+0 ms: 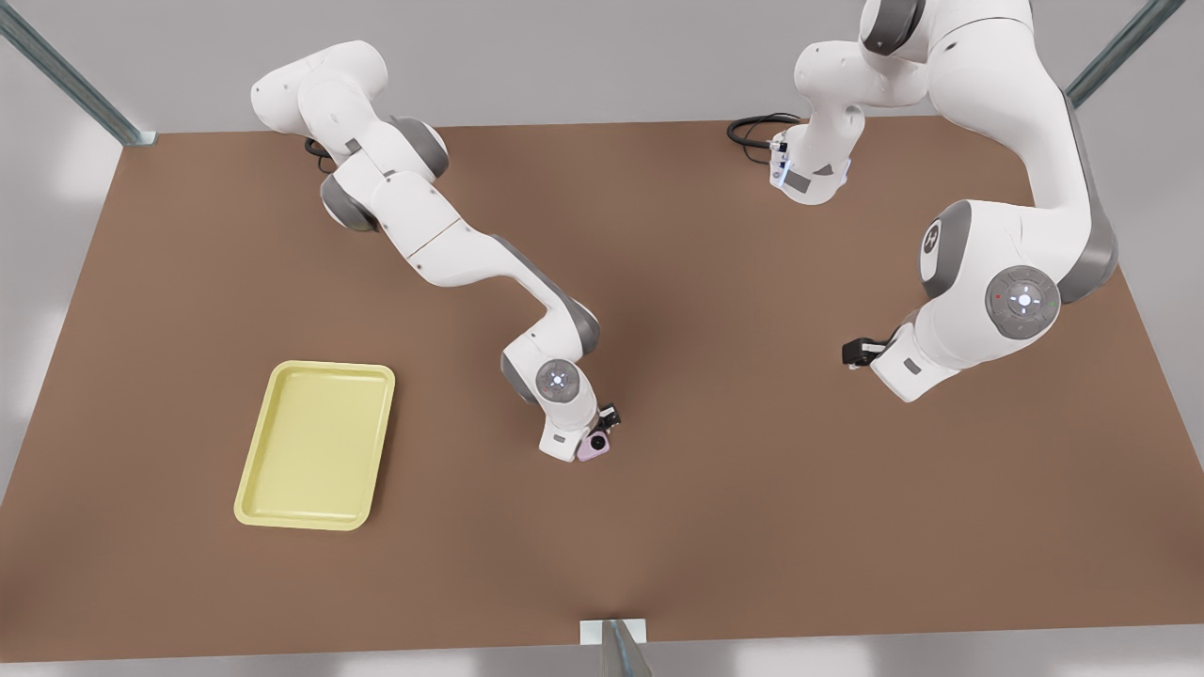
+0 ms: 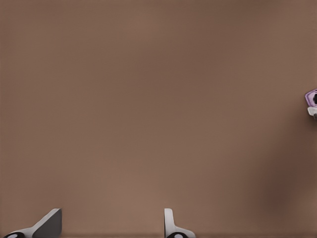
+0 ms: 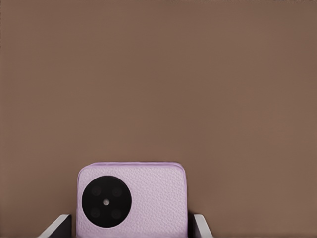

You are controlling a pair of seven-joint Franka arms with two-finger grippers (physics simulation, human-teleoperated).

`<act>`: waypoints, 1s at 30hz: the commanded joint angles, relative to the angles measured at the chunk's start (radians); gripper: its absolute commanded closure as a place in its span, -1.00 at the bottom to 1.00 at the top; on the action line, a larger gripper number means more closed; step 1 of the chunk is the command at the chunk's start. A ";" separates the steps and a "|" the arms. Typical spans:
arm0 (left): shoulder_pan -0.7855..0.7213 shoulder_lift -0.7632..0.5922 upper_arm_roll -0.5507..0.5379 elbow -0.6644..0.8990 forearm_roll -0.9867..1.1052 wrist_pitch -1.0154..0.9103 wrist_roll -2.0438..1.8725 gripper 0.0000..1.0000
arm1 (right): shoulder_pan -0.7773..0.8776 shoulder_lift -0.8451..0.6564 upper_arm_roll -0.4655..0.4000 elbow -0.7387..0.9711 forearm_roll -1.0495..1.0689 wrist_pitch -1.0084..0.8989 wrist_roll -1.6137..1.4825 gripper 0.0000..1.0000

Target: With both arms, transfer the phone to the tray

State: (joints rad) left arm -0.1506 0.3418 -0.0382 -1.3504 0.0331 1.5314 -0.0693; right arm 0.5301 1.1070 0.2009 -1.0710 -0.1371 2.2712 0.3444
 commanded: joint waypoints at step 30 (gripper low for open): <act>-0.003 -0.007 -0.002 0.000 -0.001 -0.004 0.005 -1.00 | -0.013 -0.128 -0.009 -0.138 0.007 0.004 -0.028 -0.59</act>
State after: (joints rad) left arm -0.1533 0.3352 -0.0390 -1.3504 0.0320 1.5290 -0.0639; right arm 0.5154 0.9920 0.1927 -1.1939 -0.1319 2.2761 0.3354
